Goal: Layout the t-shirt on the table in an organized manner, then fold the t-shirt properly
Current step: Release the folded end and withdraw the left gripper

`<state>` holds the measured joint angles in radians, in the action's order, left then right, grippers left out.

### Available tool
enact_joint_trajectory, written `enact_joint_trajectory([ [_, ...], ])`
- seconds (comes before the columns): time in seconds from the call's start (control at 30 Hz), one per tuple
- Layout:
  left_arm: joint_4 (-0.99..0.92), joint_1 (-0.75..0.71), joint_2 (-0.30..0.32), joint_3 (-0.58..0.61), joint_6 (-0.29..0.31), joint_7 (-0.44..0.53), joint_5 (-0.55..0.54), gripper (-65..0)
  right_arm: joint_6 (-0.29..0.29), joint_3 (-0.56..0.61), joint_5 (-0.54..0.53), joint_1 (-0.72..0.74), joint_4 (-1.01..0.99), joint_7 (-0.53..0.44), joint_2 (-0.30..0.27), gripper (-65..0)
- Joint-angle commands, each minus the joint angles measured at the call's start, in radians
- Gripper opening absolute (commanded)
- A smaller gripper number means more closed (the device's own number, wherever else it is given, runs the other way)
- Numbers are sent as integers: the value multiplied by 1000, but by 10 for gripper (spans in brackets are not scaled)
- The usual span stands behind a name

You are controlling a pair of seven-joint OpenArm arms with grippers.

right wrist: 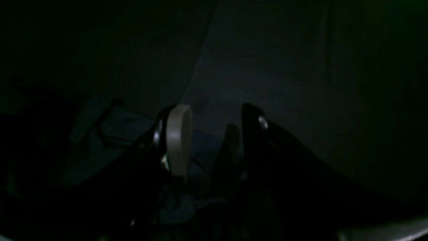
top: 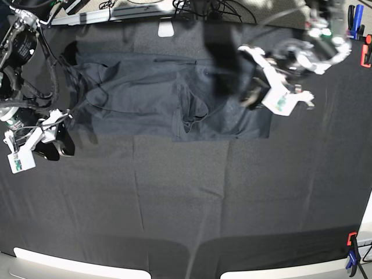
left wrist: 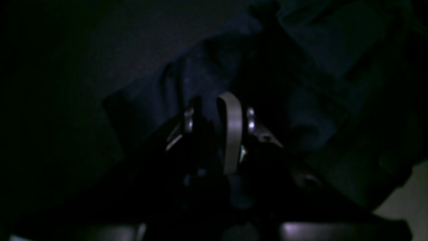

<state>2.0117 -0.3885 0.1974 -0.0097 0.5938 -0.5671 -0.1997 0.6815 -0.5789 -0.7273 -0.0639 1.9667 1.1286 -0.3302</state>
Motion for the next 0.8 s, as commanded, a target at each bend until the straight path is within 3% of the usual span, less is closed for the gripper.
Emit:
enact_joint_trajectory([
  [0.0,5,21,2,27,-27,34,8,-551,17,-5,-29,13,19,-10,-16,-413],
  [0.07,-28,45,2,90,-61,33,26,-550,17,-5,-33,13,19,-10,-16,-413],
  [0.23,-133,118,-20,241,-71,23,28,-550,17,-5,-32,13,19,-10,-16,-413],
  [0.57,-381,231,-216,352,-71,18,121,-550,17,-5,-24,13,19,-10,-16,-413],
  [0.63,-377,246,-219,352,-71,18,113,-550,17,-5,3,13,19,-10,-16,-413],
  [0.77,-238,234,-194,349,-71,13,-9,-550,17,-5,20,11,19,-10,-16,-413],
])
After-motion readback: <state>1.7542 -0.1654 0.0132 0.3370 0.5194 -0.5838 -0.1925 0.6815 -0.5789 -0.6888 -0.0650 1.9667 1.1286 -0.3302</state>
